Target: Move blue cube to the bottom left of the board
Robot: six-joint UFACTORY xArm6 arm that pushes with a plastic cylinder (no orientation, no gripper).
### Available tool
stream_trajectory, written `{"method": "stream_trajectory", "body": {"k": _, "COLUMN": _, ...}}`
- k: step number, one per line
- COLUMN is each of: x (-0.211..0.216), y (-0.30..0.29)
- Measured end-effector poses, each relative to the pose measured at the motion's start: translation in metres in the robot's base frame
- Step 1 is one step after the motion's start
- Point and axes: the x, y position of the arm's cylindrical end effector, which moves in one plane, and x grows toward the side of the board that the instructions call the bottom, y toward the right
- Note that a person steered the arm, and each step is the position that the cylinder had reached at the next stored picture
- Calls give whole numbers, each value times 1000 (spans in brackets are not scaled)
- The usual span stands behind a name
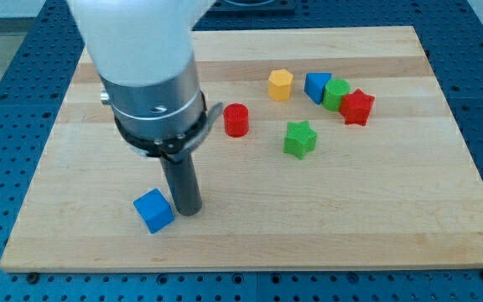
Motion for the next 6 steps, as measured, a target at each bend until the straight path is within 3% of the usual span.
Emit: {"method": "stream_trajectory", "body": {"k": 6, "x": 17, "y": -93}}
